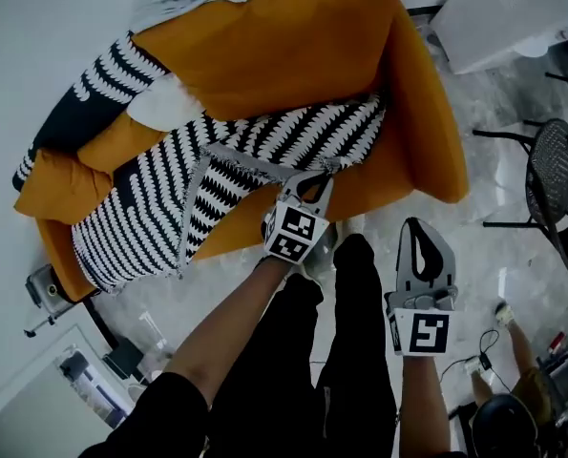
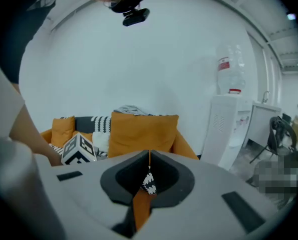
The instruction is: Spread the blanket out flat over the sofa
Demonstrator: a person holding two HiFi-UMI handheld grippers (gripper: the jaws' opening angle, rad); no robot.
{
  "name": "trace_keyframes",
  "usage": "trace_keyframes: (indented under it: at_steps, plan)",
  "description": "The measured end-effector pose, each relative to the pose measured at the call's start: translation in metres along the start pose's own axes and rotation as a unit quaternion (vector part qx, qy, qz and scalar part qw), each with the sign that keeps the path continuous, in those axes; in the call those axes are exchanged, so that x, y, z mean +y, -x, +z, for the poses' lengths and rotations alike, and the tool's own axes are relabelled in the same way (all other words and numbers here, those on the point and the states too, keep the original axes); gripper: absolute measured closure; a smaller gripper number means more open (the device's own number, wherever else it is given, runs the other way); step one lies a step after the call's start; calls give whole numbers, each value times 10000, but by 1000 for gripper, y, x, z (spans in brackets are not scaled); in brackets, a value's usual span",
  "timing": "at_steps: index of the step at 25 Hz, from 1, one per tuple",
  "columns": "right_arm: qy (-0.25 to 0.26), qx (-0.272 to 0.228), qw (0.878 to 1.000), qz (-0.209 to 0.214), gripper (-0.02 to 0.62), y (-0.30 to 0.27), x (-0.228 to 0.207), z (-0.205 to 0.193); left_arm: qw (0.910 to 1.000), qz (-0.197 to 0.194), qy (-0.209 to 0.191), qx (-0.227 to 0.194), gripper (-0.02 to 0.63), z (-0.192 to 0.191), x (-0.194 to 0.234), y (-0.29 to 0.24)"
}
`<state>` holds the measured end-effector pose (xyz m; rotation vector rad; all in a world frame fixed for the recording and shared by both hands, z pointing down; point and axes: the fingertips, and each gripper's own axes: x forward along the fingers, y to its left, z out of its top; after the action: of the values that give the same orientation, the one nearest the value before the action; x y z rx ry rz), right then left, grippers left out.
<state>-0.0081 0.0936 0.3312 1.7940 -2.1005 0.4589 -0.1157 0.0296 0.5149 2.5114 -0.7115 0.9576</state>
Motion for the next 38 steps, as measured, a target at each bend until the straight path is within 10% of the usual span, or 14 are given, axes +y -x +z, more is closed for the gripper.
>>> trace_keyframes:
  at_steps: [9,24,38]
  plan:
    - [-944,111,9954,-99,557,17,-36,-31,9977,62,579,-334,575,15,-63,16]
    - [-969,210,9951,-60,557,46,-111,-48,9970,-641,162,-412,575,45,-230,-48]
    - [-1088,403,9922,-462,557,81,-192,-104,9961,-694,385,396,523,-1,-266,-126]
